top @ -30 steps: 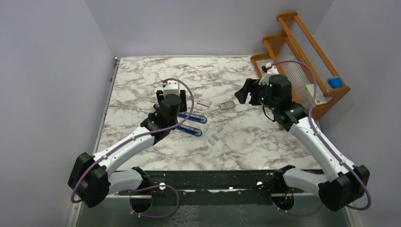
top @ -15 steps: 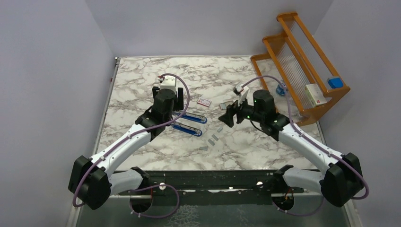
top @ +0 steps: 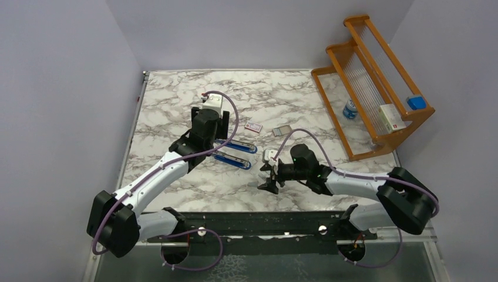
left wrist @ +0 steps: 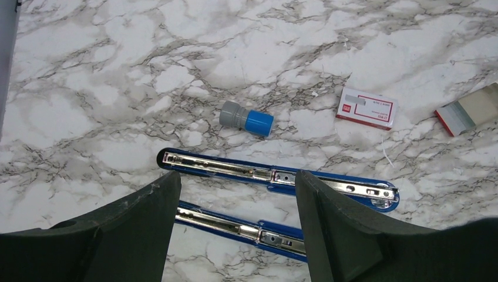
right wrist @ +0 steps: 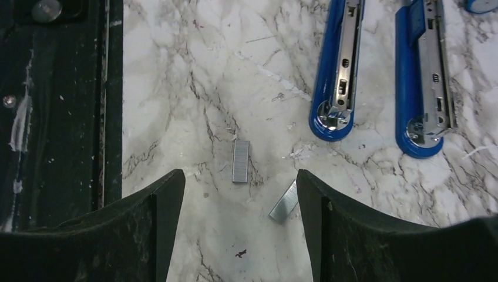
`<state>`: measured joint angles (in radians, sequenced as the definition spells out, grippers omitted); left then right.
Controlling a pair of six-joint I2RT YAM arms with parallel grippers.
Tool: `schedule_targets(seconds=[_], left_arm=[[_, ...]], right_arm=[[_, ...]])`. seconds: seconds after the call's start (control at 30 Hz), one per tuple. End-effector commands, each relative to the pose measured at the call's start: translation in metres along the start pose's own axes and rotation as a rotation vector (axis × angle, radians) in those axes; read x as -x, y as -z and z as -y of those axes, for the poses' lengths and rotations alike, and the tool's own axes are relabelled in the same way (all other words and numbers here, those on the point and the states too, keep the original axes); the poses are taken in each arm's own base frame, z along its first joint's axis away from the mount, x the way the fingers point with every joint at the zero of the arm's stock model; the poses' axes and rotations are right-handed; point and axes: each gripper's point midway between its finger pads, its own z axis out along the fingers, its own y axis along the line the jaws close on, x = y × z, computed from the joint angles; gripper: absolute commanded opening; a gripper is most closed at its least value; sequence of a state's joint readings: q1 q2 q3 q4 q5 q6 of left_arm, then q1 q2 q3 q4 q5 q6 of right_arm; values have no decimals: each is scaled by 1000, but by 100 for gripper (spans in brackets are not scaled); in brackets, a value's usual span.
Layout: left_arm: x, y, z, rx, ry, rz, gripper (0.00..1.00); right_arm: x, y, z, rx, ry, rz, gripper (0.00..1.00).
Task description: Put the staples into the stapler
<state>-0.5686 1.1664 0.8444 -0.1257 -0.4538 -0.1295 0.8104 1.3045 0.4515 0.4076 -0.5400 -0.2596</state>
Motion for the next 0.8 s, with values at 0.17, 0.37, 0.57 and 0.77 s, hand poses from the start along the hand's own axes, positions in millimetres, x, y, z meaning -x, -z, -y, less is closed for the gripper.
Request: schedule_targets(seconds=[0.17,0.37,0.57,0.77], left_arm=[[-8,-11,3,-16,-36,-59,74],[-10,-12,1,0,-48,-68,74],[-11,-12,-3,23,-51,-71,74],[-10,-12,-4,29,-51,-69,74]], right_arm=[[2,-24,-15,161,197,114,71],[-15,-34,-14,174,144,77,65],[-29,-35,-12,144,114,66,61],[-37,-40,-12,132,113,51,54]])
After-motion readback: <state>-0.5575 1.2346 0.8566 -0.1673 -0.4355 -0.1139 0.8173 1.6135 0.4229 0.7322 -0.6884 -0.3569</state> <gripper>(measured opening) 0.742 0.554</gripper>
